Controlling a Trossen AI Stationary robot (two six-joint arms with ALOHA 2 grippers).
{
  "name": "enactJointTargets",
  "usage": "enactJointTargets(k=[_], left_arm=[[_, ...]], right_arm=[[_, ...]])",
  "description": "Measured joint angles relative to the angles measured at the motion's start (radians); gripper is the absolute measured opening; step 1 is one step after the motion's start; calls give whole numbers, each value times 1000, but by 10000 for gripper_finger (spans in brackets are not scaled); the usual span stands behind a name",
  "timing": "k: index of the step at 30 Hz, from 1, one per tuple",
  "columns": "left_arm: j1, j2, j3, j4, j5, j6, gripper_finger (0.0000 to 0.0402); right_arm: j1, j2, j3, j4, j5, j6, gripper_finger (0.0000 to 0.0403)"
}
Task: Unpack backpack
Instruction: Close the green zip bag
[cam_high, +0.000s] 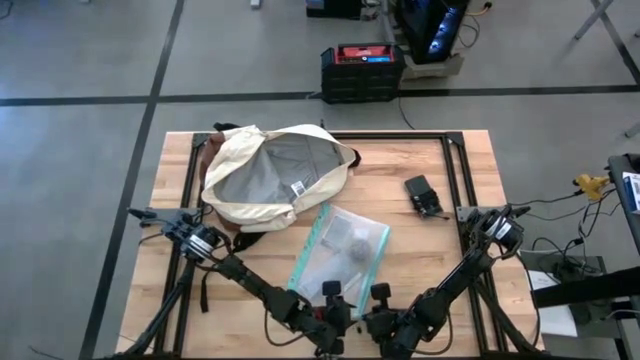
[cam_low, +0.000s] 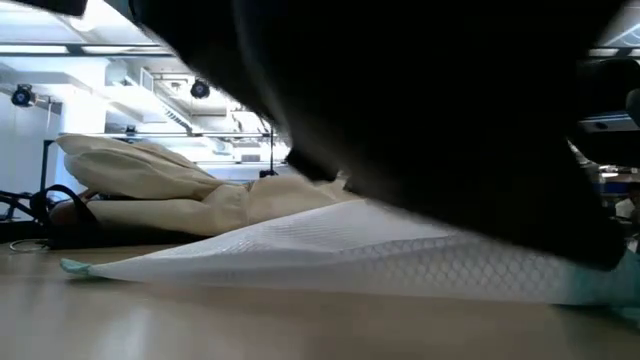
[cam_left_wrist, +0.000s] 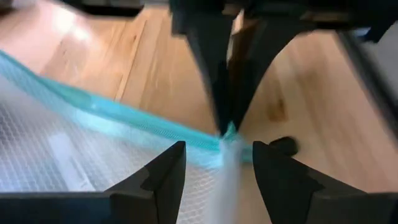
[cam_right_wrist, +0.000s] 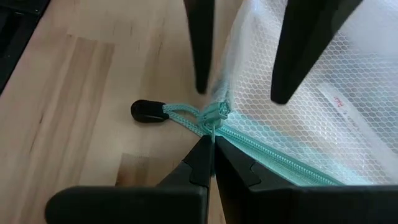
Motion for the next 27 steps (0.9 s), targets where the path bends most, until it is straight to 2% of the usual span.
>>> enactJointTargets(k=[3,7,10,14,16,23,27], left_arm=[[4,-1,1,-52,4,-33,169],[17,0,0,-51,37,-42,140],[25,0,0,-47,78,-40,103],[36,0,0,-45,82,-33,31],[36,-1,0,-43,69,-28,9],[17,-27,0,-46,19,2,0],[-5,-30,46,-85,-31,43,0]], right_arm=[[0,0,4,-2,2,-2,0],[0,-2,16,-10,3,-16,0],[-3,-8,31,-6,3,-42,0],[-9,-15,38,-9,4,-55,0],[-9,-15,38,-12,4,-55,0],[-8,-19,38,-19,13,-15,0],[-8,-20,40,-16,11,17,0]])
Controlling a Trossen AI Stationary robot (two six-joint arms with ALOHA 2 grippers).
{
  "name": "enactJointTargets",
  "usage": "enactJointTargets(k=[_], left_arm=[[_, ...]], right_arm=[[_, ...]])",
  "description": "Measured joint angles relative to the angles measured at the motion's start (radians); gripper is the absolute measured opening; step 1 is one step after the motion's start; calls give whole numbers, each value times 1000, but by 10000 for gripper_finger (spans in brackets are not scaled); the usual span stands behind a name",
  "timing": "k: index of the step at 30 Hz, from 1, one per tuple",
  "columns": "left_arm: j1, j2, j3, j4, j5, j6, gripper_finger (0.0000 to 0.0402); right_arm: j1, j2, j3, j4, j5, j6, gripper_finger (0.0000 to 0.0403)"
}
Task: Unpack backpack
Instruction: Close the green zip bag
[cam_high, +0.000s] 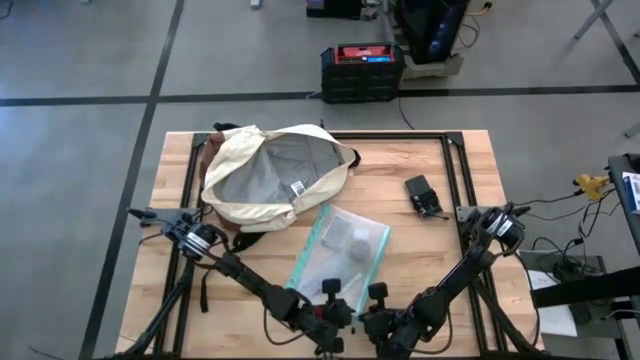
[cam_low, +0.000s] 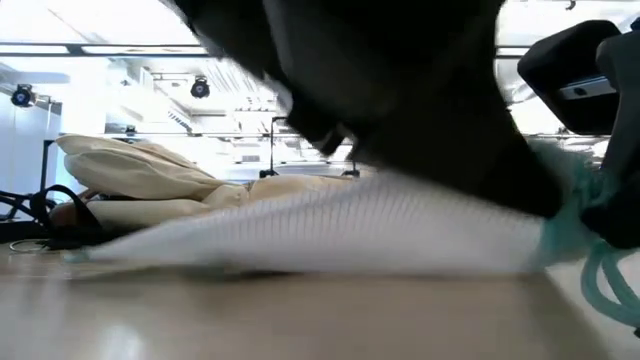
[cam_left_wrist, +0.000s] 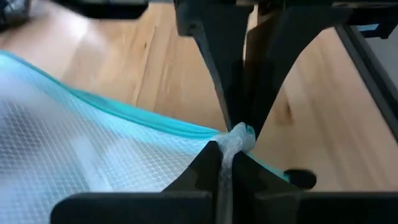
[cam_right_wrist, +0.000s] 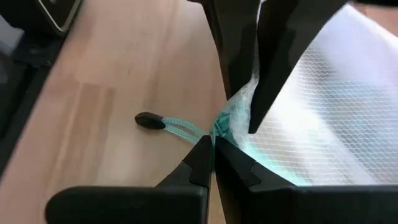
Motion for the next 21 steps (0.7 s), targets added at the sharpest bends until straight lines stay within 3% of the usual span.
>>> enactJointTargets(k=[8,21], left_arm=[[-30,0,134,-214,-79,1,0],[-57,-12,169,-242,-120,-11,0]], right_arm=[[3,-13,1,-27,-4,25,0],[-4,-111,-3,-419,-6,103,0]])
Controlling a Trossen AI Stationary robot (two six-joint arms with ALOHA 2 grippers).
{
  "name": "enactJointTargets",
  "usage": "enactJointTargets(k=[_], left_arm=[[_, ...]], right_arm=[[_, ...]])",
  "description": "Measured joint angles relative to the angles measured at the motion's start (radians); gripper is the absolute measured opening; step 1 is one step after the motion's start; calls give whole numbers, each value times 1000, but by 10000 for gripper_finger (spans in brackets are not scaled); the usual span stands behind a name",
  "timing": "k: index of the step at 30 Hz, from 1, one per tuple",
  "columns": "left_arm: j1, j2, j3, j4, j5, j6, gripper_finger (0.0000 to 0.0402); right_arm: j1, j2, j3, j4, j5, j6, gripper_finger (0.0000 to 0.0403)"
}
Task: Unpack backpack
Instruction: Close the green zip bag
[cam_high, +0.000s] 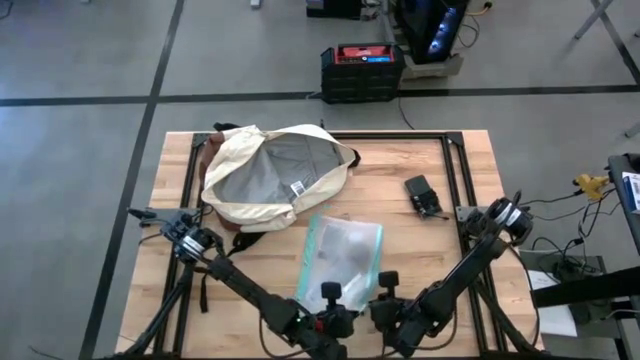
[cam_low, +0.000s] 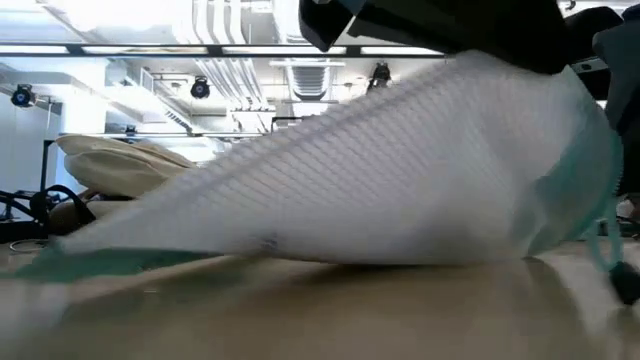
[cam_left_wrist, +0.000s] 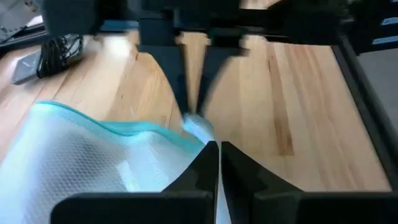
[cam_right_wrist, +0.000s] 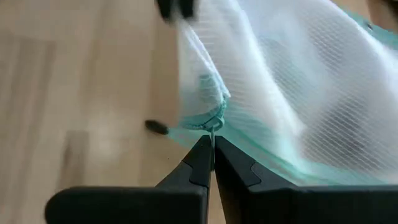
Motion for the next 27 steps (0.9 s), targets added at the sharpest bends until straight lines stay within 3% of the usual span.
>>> enactJointTargets(k=[5,15,18,23,27], left_arm=[[-27,-12,3,-21,-18,-7,0],[23,18,-8,30,-26,-34,15],[67,39,-10,87,17,-41,51],[127,46,-10,116,162,-55,143],[156,49,-10,131,187,-68,213]], right_arm=[[-10,-26,-4,-173,17,72,0],[-9,-32,-4,-43,21,4,0],[-2,-37,12,-24,24,-25,0],[0,-41,37,-27,25,-68,0],[4,-41,42,-26,26,-77,0]])
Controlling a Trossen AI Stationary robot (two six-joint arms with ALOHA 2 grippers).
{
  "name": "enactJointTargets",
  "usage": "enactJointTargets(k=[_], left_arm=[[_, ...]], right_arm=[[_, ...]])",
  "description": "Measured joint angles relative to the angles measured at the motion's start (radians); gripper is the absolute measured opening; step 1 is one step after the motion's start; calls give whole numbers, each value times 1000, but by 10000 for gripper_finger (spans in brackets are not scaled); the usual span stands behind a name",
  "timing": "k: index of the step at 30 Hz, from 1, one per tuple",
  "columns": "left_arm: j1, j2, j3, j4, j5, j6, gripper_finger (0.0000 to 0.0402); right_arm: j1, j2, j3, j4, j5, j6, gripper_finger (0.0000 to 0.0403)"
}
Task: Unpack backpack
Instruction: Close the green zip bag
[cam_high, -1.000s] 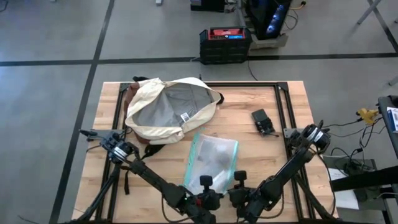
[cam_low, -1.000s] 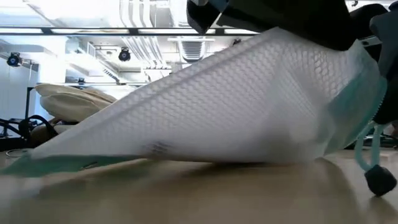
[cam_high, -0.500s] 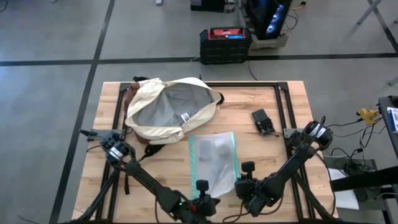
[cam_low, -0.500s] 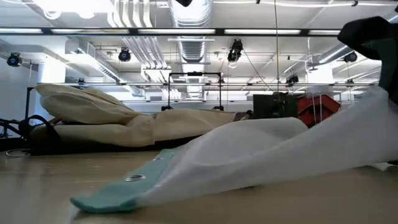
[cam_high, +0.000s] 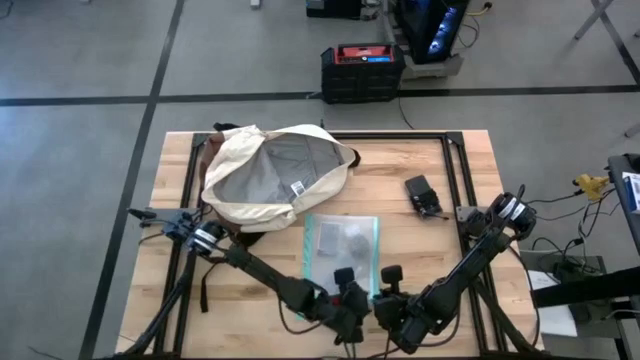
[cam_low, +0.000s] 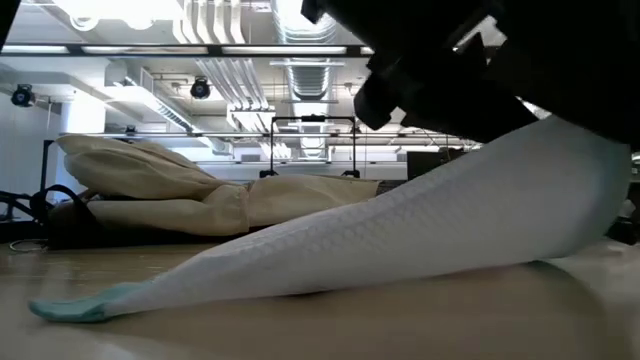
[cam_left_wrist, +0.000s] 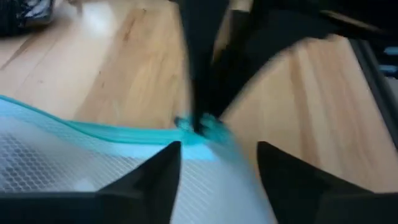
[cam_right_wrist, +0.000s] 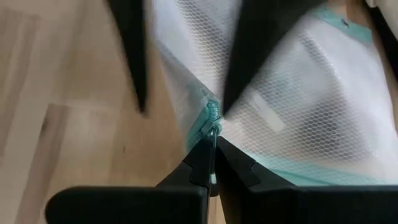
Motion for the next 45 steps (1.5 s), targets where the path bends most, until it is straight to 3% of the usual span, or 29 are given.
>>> enactJointTargets(k=[4,7,10,13,15,33,45], left_arm=[[11,0,0,8,12,-26,253],[13,0,0,4,16,-27,233],[14,0,0,14,16,-26,158],[10,0,2,44,12,6,46],[5,0,6,43,-8,20,19],[-49,-62,8,-115,-96,28,6],[-92,-117,8,-178,-112,36,4]], right_arm=[[3,0,0,0,0,0,0],[3,0,0,0,0,1,0],[4,0,0,-1,1,3,0],[5,0,0,1,-1,9,0],[5,0,1,3,1,30,0],[51,-2,-19,136,46,106,0],[53,-11,44,122,66,-34,0]])
